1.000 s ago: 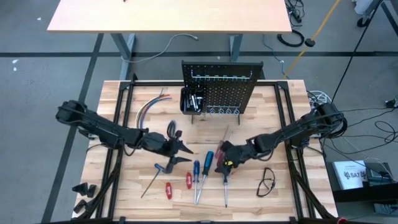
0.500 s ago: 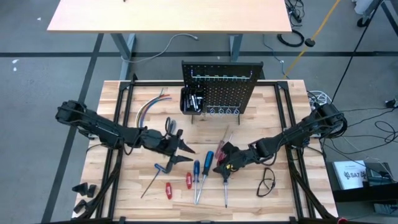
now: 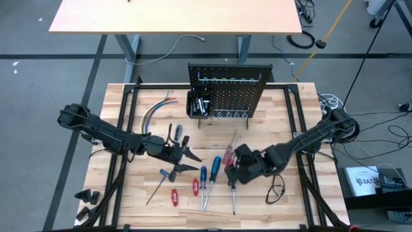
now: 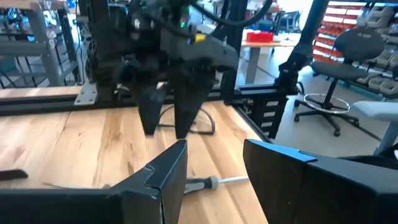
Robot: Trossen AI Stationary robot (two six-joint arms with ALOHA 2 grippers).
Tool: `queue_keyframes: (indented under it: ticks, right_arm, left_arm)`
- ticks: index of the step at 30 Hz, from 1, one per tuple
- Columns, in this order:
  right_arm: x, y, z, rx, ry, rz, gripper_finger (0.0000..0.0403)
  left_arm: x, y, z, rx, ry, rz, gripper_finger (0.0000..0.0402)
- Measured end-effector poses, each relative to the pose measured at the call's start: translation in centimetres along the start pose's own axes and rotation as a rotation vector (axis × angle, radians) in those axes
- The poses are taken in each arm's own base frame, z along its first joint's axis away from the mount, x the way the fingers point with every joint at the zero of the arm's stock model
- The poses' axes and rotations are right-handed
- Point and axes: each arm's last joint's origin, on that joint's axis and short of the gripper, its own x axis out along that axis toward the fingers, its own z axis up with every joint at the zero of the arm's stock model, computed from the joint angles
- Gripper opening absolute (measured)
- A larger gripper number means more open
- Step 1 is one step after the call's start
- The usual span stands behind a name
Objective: Hang tools onto peg board
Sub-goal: Hang the gray nut driver on the peg board
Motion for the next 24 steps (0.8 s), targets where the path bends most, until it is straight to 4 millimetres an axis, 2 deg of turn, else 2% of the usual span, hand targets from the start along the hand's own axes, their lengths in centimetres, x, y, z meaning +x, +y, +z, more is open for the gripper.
queue_keyframes:
  ticks: [4,10,17,24]
  right_arm:
    - [0.2,0.1,-1.7,0.032,-0.008,-0.039,0.0290]
    - [2.0,0.6,-3.8,0.018,-0.008,-0.039,0.0290]
    - [3.8,0.9,-4.8,0.048,0.046,-0.036,0.0290]
    - [3.5,1.0,-5.5,0.109,0.040,-0.019,0.0290]
  left_arm:
    - [0.0,0.3,-0.3,0.045,0.030,0.014,0.0164]
    - [-0.1,0.9,0.2,0.074,-0.008,0.036,0.0164]
    - [-1.1,1.1,1.4,0.078,-0.052,0.049,0.0164]
    - [-2.0,0.9,2.2,0.106,-0.057,0.036,0.0164]
